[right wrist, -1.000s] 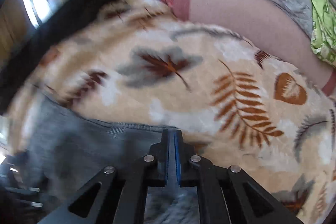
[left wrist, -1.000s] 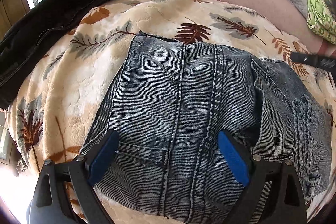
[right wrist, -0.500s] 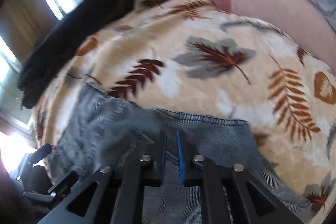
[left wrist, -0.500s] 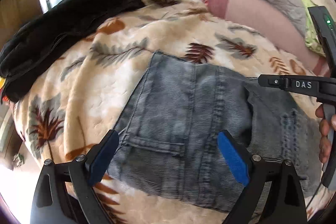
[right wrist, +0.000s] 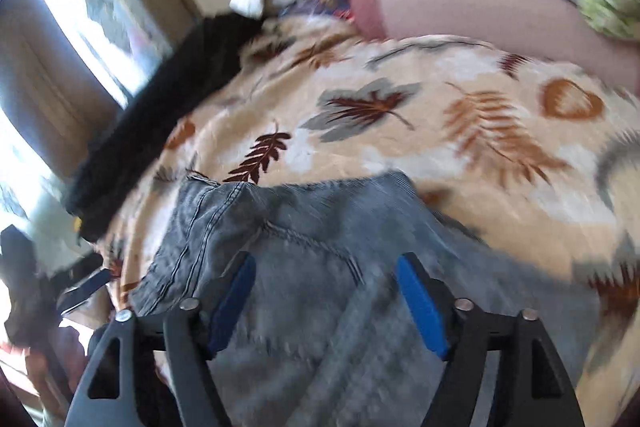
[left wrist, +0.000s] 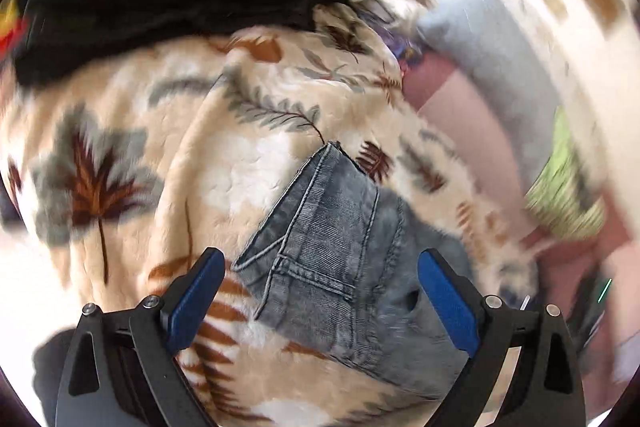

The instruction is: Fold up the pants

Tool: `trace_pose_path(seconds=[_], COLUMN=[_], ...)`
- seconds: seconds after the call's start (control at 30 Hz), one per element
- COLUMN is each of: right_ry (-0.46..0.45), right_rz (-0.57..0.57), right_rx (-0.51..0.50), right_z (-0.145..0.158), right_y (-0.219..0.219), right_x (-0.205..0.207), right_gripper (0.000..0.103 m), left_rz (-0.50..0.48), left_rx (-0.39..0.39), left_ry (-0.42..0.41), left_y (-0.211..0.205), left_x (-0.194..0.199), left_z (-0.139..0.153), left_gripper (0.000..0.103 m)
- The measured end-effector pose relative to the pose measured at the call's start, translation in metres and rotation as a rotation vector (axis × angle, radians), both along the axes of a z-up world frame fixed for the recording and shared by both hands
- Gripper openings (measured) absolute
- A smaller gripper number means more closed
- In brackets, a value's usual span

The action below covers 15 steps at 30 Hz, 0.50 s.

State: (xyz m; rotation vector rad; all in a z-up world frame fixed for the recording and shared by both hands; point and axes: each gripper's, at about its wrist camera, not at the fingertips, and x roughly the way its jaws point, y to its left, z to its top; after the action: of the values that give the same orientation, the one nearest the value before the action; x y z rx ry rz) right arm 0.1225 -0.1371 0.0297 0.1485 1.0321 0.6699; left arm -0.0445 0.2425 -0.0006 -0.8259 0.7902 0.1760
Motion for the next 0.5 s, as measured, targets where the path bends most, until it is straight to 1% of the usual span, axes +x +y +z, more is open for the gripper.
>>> trace_pose_path(seconds=[0.07,0.1,0.17,0.23,0.33,0.43,0.5], right_ry=[0.015,0.020,0.042,0.060,0.076,0.068,0.058], right_rz=[-0.038,-0.058,-0.088,-0.101,-0.105,-0.090,-0.075], right_rx=[0.042,0.061,0.090,0.122,0.157,0.170,0.185], right_z=[-0.005,-0.010,-0.020,-0.031,-0.037,-0.035,-0.032], right_y=[-0.025,-0.036,-0.049,-0.054,-0.059,-0.059,-0.057], right_x=[-0.015,-0.023,-0.033,-0.038,-0.045,-0.053,-0.057], right_gripper=[0.078,0.078,0.078,0.078,0.078,0.078,0.078], left_rz=[0.015,0.019,0.017,-0.005,-0.011,-0.005,0.005], left_rx=[-0.093,-0.120,-0.134,-0.185,-0.220,-0.200,-0.220], left_ry=[0.006,0.005,0.012,0.016,0.037,0.053,0.076], left_y=[0.007,0.009,0.002,-0.006,-0.016,-0.022,-0.021], left_x=[-0.002,-0.003,-0.002,0.005,0.013,0.021,0.022], left_z=[-0.008,-0.012,-0.016,-0.026,-0.038,-0.044,-0.051], left_gripper=[0.098,0.098,0.097,0.098,0.097,0.097,0.097])
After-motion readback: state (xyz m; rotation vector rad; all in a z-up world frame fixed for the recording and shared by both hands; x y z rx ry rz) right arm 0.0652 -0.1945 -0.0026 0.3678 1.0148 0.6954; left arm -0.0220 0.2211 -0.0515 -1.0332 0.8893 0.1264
